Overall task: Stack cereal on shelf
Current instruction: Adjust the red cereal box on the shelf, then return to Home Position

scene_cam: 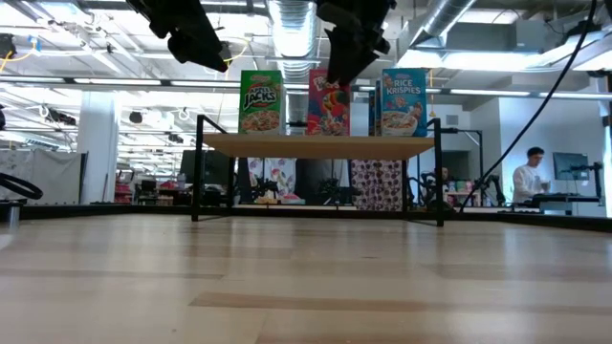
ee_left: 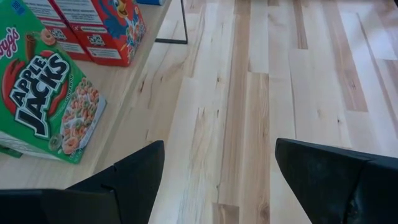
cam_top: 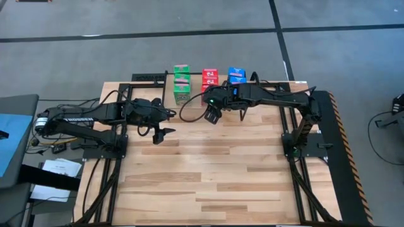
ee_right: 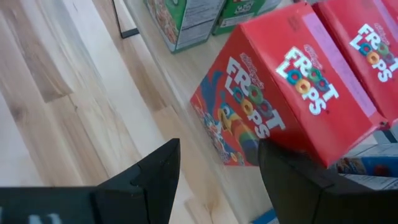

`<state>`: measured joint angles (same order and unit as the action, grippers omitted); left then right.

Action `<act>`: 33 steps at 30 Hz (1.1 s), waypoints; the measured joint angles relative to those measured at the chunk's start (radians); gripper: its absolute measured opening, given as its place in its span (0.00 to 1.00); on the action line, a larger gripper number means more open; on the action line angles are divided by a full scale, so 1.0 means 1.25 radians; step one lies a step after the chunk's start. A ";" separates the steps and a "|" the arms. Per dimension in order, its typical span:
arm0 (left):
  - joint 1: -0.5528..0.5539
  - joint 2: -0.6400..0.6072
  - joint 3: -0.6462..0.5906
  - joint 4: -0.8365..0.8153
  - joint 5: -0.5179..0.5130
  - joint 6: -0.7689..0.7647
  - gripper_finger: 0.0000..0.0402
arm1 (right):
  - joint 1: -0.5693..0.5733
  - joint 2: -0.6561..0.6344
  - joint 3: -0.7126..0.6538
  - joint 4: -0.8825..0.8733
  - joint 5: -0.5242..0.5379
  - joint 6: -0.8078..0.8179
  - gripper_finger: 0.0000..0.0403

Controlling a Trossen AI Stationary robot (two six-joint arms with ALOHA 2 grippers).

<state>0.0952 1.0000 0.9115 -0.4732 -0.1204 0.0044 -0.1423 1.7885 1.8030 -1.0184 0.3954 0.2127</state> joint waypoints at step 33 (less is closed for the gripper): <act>-0.105 -0.385 -0.159 -0.016 0.022 -0.129 0.73 | 0.098 -0.098 0.130 -0.108 0.000 -0.176 0.59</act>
<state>-0.0356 0.5182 0.7132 -0.4930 -0.0934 -0.1566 -0.0199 1.6662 1.9662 -1.1535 0.3950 -0.0078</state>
